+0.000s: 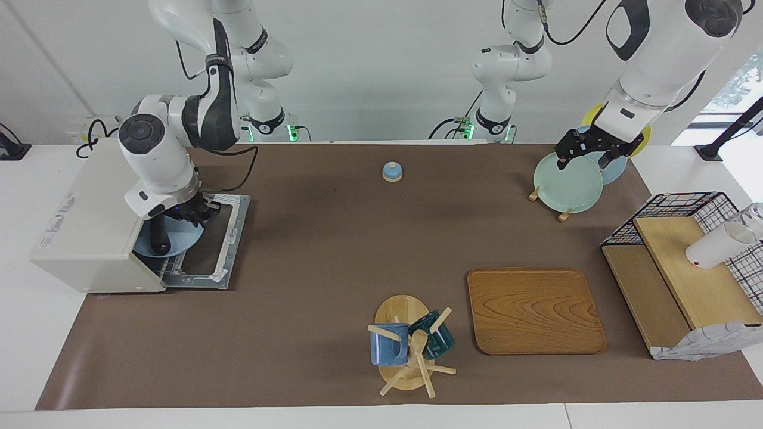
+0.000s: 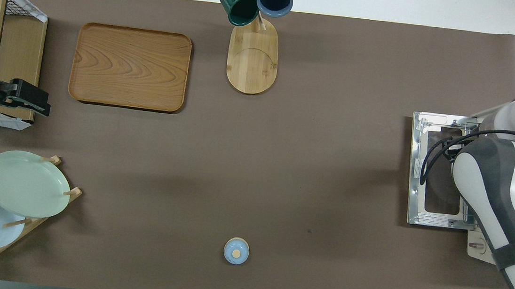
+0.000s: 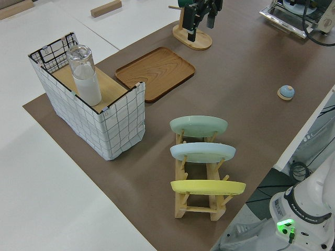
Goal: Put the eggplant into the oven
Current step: 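Release the plate inside the oven and withdraw the right gripper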
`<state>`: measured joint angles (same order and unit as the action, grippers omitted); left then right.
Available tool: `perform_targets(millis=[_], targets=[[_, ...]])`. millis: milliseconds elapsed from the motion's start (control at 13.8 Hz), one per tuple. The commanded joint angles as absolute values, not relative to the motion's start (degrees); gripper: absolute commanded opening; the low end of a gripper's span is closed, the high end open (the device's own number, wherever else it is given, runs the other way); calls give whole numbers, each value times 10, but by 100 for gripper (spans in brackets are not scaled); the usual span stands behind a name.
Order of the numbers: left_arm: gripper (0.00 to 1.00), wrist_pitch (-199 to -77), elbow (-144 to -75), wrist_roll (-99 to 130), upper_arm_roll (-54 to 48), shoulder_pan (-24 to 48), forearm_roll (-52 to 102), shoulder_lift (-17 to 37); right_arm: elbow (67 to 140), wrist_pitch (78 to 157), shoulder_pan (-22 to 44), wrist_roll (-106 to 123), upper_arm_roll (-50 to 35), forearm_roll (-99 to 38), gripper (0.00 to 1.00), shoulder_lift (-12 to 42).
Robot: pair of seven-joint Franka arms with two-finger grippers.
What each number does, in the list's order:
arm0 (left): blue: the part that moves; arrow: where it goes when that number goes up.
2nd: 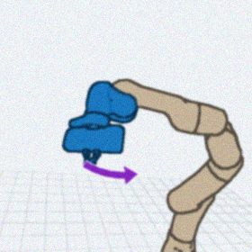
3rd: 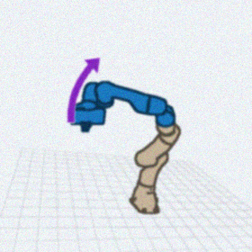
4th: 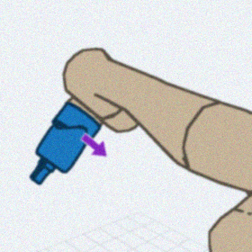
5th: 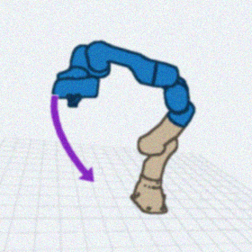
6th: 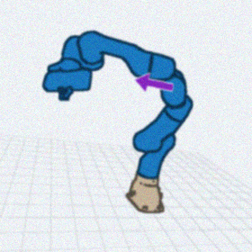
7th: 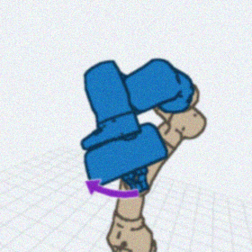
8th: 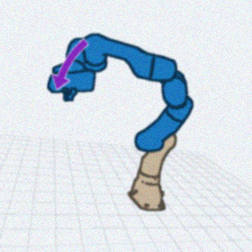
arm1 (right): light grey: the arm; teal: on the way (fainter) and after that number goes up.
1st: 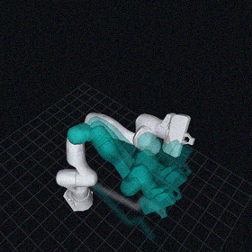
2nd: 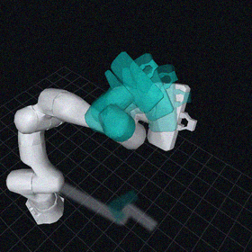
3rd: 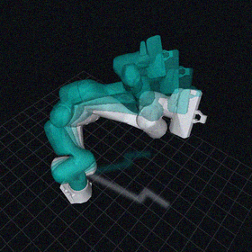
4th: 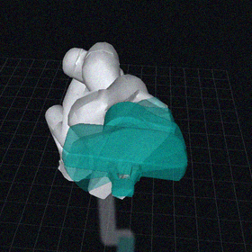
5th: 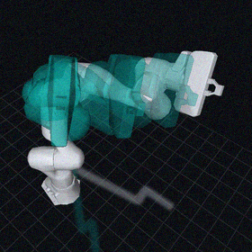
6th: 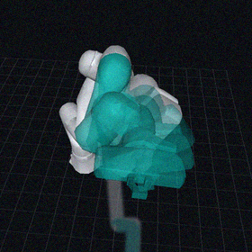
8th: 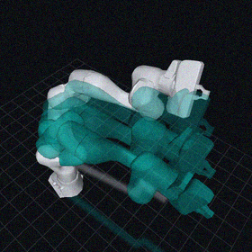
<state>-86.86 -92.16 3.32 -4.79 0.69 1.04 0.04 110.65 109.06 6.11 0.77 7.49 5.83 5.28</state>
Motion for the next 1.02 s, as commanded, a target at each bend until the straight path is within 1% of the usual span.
perform_targets(millis=[0, 73, 145, 291, 363, 509, 654, 944], targets=[[100, -879, -934, 27, -43, 10, 3, -13, 1086, 1086, 94, -3, 72, 26, 6, 48], [100, -880, -934, 26, -46, 1, 3, -13, 1117, 1131, 104, -32, 71, 25, 0, 43], [100, -880, -934, 26, -53, -5, 3, -13, 1151, 1172, 123, -59, 72, 25, 0, 40], [100, -880, -933, 26, -66, -18, 3, -12, 1208, 1243, 134, -114, 71, 25, 0, 45], [100, -880, -933, 26, -70, -23, 3, -12, 1226, 1265, 141, -130, 72, 25, 0, 47], [100, -880, -933, 27, -71, -22, 3, -11, 1244, 1302, 138, -134, 72, 25, 0, 74], [100, -880, -933, 27, -71, -22, 3, -12, 1246, 1314, 122, -128, 73, 26, 0, 96], [100, -873, -935, 29, -70, -25, 3, -13, 1264, 1329, 110, -95, 74, 48, 0, 96]])
